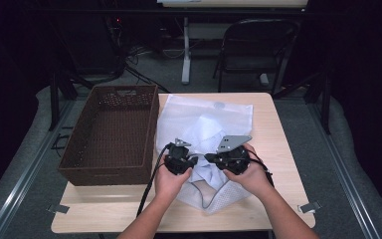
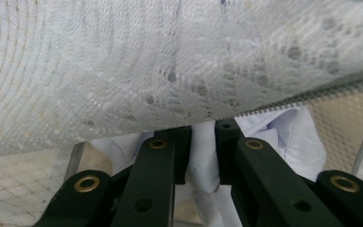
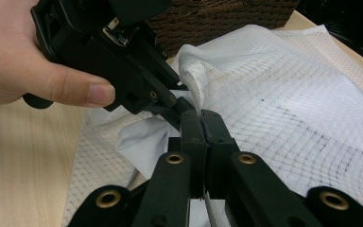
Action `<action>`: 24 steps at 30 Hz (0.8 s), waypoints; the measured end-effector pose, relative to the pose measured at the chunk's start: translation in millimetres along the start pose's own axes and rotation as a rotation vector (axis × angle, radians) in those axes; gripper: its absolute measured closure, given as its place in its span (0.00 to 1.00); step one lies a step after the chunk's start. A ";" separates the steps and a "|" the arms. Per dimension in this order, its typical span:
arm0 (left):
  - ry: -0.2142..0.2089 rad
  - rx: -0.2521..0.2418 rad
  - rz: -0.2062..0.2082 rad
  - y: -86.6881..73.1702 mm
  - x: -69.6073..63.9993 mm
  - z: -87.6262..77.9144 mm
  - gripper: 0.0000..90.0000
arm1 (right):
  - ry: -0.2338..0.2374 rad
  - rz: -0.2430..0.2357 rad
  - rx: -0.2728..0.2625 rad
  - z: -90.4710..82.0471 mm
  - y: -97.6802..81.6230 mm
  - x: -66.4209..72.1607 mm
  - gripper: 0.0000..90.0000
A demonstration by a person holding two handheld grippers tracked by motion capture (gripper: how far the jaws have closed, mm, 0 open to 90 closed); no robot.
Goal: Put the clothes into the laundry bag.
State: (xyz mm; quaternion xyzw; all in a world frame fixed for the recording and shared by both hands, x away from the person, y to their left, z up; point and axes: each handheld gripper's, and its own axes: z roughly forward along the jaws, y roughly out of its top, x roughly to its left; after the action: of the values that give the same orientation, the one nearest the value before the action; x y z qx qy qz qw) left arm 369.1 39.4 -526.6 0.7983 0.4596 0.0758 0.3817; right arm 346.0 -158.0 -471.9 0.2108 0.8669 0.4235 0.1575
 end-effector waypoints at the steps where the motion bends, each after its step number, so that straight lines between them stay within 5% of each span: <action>1: 0.002 0.001 -0.003 0.0 0.2 0.7 0.91 | 0.001 0.001 0.000 0.0 0.1 0.2 0.99; 10: 0.026 -0.017 -0.017 -3.1 3.3 9.4 0.91 | 0.001 -0.001 0.005 0.9 -0.4 0.2 0.99; 17: 0.007 -0.004 -0.027 -5.6 8.7 15.6 0.88 | 0.000 0.003 0.019 4.1 -3.4 -2.0 0.99; 24: -0.027 0.002 -0.028 -6.7 9.1 9.6 0.68 | -0.002 0.007 0.018 3.9 -4.0 -3.3 0.99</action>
State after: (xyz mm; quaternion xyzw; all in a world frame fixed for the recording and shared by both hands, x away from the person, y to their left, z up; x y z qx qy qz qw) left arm 374.2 43.3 -539.9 0.7931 0.4656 0.0591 0.3882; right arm 349.7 -159.2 -477.1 0.2159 0.8697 0.4158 0.1551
